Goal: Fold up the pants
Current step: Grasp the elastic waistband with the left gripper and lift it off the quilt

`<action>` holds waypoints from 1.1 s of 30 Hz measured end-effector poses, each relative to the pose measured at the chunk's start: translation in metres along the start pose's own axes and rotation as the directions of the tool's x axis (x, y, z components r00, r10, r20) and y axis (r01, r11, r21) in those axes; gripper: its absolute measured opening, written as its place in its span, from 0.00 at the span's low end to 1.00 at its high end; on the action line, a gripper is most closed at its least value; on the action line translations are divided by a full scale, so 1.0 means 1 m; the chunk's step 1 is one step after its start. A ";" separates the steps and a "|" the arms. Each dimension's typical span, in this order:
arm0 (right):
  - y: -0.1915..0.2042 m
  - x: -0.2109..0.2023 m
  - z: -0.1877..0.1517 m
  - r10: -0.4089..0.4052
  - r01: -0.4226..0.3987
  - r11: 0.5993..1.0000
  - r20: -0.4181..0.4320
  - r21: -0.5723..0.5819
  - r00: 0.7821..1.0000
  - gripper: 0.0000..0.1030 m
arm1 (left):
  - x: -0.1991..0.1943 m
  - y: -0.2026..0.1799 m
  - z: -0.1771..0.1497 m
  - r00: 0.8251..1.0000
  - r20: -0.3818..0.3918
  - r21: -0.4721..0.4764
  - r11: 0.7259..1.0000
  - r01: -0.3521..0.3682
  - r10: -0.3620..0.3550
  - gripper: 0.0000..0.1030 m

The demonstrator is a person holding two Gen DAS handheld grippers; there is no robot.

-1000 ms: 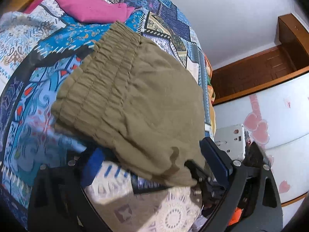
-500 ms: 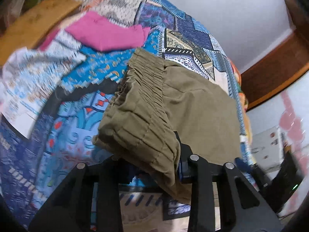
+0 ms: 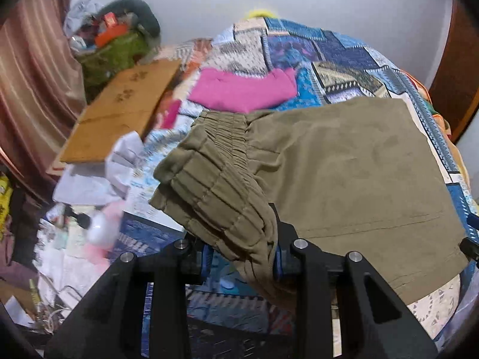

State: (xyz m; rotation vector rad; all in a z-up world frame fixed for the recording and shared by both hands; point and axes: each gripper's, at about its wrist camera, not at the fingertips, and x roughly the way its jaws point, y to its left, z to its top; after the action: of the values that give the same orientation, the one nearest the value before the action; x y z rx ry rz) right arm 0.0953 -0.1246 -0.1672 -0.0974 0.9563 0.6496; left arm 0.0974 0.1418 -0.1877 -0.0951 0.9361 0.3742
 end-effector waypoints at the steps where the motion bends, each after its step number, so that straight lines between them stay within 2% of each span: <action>1: -0.003 -0.001 -0.002 -0.010 0.010 1.000 -0.014 0.016 1.000 0.80 | -0.005 -0.002 0.001 1.000 0.015 0.005 1.000 0.001 -0.001 0.30; 2: -0.006 0.000 -0.003 -0.024 0.025 0.999 -0.023 0.025 0.999 0.79 | -0.011 -0.004 0.004 0.999 0.032 0.010 1.000 0.005 -0.005 0.30; 6: -0.018 0.008 -0.013 0.022 -0.019 0.993 -0.032 0.115 0.999 0.79 | -0.047 -0.022 0.022 0.989 0.144 0.058 0.998 0.025 -0.033 0.29; 10: -0.020 0.011 -0.014 0.040 -0.036 0.990 -0.024 0.136 0.999 0.79 | -0.077 -0.051 0.042 0.967 0.221 0.124 0.987 0.104 -0.130 0.28; 14: -0.019 0.010 -0.016 0.038 -0.036 0.989 -0.016 0.142 0.999 0.79 | -0.098 -0.089 0.051 0.938 0.241 0.217 0.956 0.199 -0.250 0.27; 16: -0.020 0.007 -0.017 0.034 -0.032 0.990 -0.014 0.140 0.999 0.79 | -0.100 -0.111 0.053 0.925 0.219 0.262 0.932 0.251 -0.311 0.26; 21: -0.024 -0.007 -0.017 0.014 -0.015 0.990 0.013 0.144 1.000 0.79 | -0.090 -0.154 0.047 0.902 0.125 0.334 0.874 0.353 -0.413 0.25; 25: -0.032 -0.027 -0.018 -0.014 0.006 0.987 0.051 0.160 0.999 0.79 | -0.065 -0.185 0.034 0.882 -0.012 0.359 0.821 0.444 -0.471 0.25; 31: -0.044 -0.051 -0.020 -0.083 0.067 0.981 0.085 0.182 0.993 0.79 | -0.034 -0.212 0.012 0.869 -0.155 0.367 0.790 0.492 -0.470 0.25; 32: -0.046 -0.053 -0.021 -0.089 0.072 0.980 0.088 0.186 0.992 0.79 | -0.032 -0.214 0.010 0.869 -0.167 0.371 0.787 0.493 -0.466 0.27; 33: -0.049 -0.055 -0.021 -0.096 0.077 0.979 0.090 0.190 0.991 0.79 | -0.030 -0.216 0.008 0.870 -0.185 0.379 0.784 0.492 -0.457 0.34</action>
State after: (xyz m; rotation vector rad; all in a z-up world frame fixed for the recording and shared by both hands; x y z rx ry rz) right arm 0.0851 -0.1973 -0.1456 0.0585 0.9077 0.4775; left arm 0.1636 -0.0656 -0.1766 0.0465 1.0190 -0.3097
